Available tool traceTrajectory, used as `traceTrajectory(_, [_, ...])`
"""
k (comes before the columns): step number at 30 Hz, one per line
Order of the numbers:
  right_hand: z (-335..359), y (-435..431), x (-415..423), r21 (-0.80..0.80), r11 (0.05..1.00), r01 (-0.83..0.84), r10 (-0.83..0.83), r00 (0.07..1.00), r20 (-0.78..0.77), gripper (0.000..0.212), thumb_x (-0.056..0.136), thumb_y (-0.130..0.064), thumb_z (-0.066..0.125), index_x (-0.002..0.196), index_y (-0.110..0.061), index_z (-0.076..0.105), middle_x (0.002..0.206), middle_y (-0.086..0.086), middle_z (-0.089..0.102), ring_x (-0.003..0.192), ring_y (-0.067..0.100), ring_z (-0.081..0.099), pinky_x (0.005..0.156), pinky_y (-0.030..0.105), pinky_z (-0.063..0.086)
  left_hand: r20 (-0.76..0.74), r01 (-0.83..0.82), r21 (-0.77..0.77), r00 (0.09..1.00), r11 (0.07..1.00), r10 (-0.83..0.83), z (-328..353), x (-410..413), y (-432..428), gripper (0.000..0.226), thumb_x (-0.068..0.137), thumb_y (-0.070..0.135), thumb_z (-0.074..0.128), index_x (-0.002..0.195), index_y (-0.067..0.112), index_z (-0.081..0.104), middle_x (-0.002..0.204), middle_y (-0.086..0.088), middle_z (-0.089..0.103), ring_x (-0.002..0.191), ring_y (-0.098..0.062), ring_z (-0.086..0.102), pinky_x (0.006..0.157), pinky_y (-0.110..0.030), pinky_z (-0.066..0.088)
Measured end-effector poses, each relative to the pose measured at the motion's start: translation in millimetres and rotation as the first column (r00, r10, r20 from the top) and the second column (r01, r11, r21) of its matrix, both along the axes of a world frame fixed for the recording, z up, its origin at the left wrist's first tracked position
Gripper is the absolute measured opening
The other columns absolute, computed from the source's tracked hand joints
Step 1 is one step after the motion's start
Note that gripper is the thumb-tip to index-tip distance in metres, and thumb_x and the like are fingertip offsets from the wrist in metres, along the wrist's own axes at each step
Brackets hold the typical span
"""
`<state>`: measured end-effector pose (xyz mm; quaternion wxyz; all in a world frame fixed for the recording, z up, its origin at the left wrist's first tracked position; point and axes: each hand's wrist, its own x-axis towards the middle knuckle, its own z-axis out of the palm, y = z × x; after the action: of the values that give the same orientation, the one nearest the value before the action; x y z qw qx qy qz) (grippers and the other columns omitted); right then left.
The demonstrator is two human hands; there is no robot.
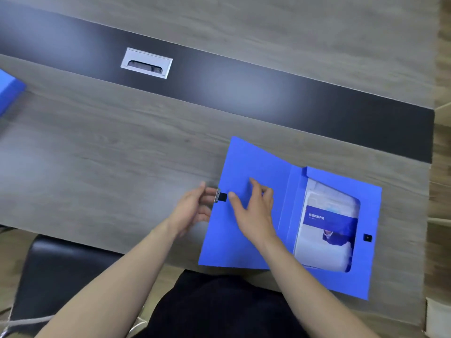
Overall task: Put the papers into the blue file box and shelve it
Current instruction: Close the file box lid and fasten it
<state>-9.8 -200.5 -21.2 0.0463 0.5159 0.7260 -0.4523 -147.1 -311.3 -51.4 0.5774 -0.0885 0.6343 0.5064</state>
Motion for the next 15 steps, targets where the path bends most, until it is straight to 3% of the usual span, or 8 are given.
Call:
traceTrajectory(4, [24.6,-6.6,-12.7,0.017,1.000,-0.010,0.010,1.000,-0.002,0.084,0.092,-0.068,0.058,0.159,-0.028,0.027,0.141,-0.004,0.035,0.141,0.017,0.042,0.110,0.045,0.047,-0.024,0.142,0.118,0.990,0.983,-0.140,11.9,23.9,11.4,0.019,0.109,0.030,0.054,0.107,0.022,0.071,0.092,0.005,0.075,0.069,-0.008,0.069,0.067,-0.027,0.058])
traceTrajectory(6, [36.6,-5.6,-7.5,0.045,0.999,-0.003,0.003,1.000,0.008,0.077,0.093,-0.064,0.057,0.157,-0.030,0.029,0.139,-0.006,0.038,0.136,0.015,0.049,0.103,0.045,0.052,-0.064,0.183,0.145,0.982,0.972,-0.176,24.2,40.8,23.3,0.022,0.111,0.022,0.049,0.120,0.025,0.068,0.094,0.012,0.078,0.081,-0.003,0.073,0.072,-0.022,0.057])
traceTrajectory(8, [49.0,-1.0,3.3,0.071,0.997,0.035,-0.034,0.999,-0.013,0.064,0.097,-0.055,0.057,0.152,-0.031,0.036,0.133,-0.007,0.044,0.124,0.015,0.058,0.096,0.042,0.056,-0.107,0.241,0.200,0.969,0.950,-0.223,36.4,58.7,35.0,0.030,0.112,0.021,0.043,0.136,0.025,0.061,0.113,0.011,0.079,0.101,-0.001,0.074,0.082,-0.015,0.057])
traceTrajectory(10, [61.4,7.0,18.1,0.075,0.992,0.100,-0.094,0.992,-0.087,0.049,0.101,-0.043,0.058,0.146,-0.029,0.045,0.125,-0.008,0.048,0.109,0.008,0.063,0.090,0.034,0.058,-0.185,0.321,0.250,0.942,0.913,-0.281,43.9,76.9,46.5,0.035,0.114,0.025,0.038,0.145,0.025,0.055,0.135,0.006,0.070,0.116,0.001,0.070,0.093,-0.015,0.054])
traceTrajectory(12, [72.8,17.3,37.4,0.079,0.985,0.154,-0.141,0.979,-0.147,0.038,0.103,-0.033,0.058,0.140,-0.027,0.054,0.120,-0.009,0.052,0.099,-0.002,0.062,0.083,0.019,0.054,-0.222,0.354,0.283,0.928,0.891,-0.298,49.0,97.2,60.8,0.038,0.116,0.027,0.034,0.150,0.026,0.050,0.145,0.004,0.059,0.118,0.005,0.067,0.095,-0.014,0.053])
traceTrajectory(15, [85.6,37.7,76.1,0.100,0.964,0.247,-0.221,0.951,-0.216,0.028,0.104,-0.027,0.058,0.130,-0.022,0.065,0.112,-0.009,0.060,0.097,0.001,0.064,0.078,0.014,0.050,-0.254,0.366,0.282,0.920,0.887,-0.299,47.1,132.9,83.6,0.039,0.114,0.042,0.038,0.152,0.044,0.046,0.155,0.013,0.046,0.140,0.001,0.053,0.115,-0.028,0.046])
